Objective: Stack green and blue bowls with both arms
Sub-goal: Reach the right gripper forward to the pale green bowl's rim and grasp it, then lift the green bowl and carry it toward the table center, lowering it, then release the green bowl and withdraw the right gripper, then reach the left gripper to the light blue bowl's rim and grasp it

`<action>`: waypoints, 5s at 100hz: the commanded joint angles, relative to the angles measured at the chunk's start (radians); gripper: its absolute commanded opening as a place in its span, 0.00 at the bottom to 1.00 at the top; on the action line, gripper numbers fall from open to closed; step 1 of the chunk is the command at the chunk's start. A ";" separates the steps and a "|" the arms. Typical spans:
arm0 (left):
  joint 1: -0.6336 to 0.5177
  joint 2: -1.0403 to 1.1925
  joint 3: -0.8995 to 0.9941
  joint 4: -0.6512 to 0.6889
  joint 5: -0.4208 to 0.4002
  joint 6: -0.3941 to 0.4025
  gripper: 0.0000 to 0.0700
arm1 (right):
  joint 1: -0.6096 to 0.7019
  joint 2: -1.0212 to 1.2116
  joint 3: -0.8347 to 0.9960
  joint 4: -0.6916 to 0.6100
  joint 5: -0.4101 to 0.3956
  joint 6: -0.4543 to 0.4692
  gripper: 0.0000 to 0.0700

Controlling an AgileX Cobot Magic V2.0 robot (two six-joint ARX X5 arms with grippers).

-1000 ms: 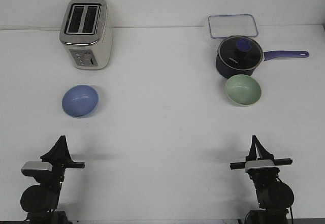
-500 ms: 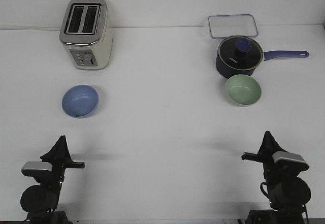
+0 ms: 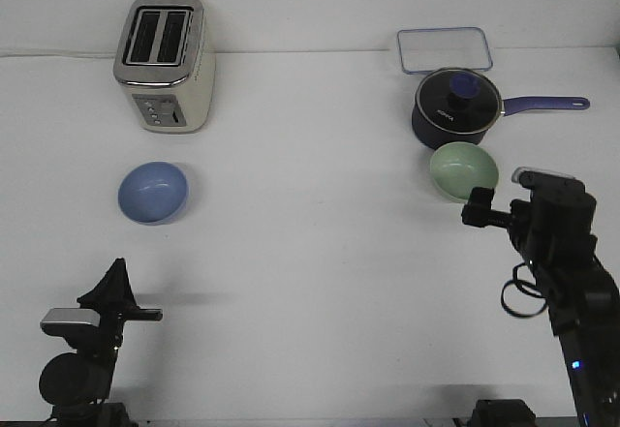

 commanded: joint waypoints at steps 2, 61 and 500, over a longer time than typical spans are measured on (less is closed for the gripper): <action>0.000 -0.001 -0.019 0.010 -0.002 -0.007 0.02 | -0.024 0.113 0.062 -0.008 -0.005 -0.025 0.89; 0.000 -0.001 -0.019 0.011 -0.002 -0.007 0.02 | -0.140 0.761 0.344 0.011 -0.111 -0.099 0.89; 0.121 1.736 1.242 -0.716 0.053 -0.066 0.57 | 0.169 -0.278 -0.423 0.304 -0.415 -0.116 0.63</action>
